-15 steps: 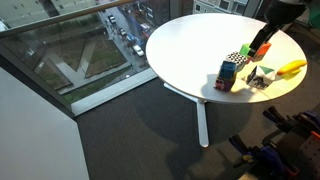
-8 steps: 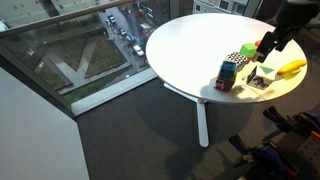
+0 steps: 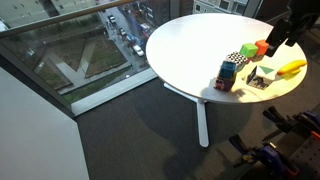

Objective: Move the blue block to the block on the left

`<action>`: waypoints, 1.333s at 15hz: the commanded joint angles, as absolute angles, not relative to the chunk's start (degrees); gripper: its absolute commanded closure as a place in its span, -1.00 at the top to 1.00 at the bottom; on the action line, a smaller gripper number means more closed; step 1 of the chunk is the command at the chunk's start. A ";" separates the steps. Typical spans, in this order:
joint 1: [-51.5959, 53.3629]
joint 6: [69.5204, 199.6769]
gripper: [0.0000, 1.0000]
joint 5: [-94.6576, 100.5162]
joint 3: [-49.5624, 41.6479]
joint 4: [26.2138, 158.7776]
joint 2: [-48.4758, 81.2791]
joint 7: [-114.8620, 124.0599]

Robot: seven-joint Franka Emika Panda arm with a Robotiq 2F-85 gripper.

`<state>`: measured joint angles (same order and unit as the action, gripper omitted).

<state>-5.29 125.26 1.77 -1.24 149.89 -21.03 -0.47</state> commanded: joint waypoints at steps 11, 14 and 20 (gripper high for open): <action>-4.67 122.08 1.00 1.73 -1.30 146.06 -27.79 1.42; -4.38 119.74 1.00 1.52 -1.49 145.18 -28.85 0.61; -3.52 114.37 1.00 1.33 -1.81 143.98 -31.42 -0.88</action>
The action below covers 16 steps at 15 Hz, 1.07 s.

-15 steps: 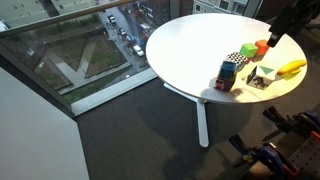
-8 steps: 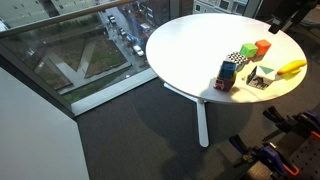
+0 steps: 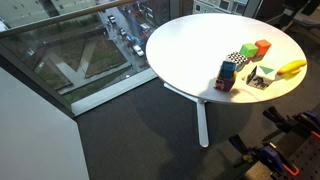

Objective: Move the blue block to the block on the left

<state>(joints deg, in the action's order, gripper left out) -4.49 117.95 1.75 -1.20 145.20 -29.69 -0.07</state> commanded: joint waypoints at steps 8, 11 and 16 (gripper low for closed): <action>-3.30 113.19 1.00 1.94 -1.53 144.72 -32.84 -0.33; -3.31 113.20 1.00 1.94 -1.53 144.86 -32.64 -0.33; -3.31 113.20 1.00 1.94 -1.53 144.87 -32.61 -0.32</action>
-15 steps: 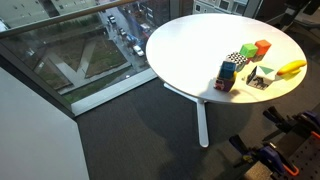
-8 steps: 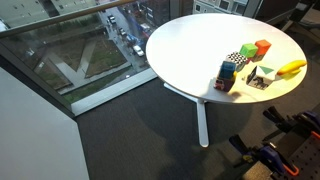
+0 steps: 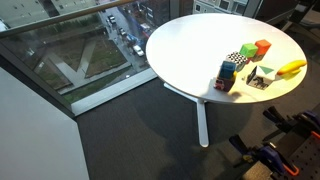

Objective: Move the blue block to the block on the left

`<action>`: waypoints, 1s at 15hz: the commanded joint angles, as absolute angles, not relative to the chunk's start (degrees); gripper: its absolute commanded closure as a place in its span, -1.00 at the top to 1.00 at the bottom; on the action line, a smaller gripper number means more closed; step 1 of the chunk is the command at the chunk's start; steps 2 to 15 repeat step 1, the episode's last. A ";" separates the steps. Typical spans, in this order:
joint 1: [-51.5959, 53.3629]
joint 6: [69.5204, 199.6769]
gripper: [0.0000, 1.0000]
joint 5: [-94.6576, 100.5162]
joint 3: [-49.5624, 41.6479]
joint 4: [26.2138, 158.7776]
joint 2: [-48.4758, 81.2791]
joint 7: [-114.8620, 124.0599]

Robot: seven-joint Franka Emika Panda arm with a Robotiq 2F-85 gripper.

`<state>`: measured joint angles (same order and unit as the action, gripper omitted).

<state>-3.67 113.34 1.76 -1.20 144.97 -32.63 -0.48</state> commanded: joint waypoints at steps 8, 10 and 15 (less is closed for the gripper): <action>-3.31 113.20 1.00 1.94 -1.53 144.87 -32.61 -0.32; -3.31 113.20 1.00 1.94 -1.53 144.87 -32.61 -0.32; -3.31 113.20 1.00 1.94 -1.53 144.87 -32.61 -0.32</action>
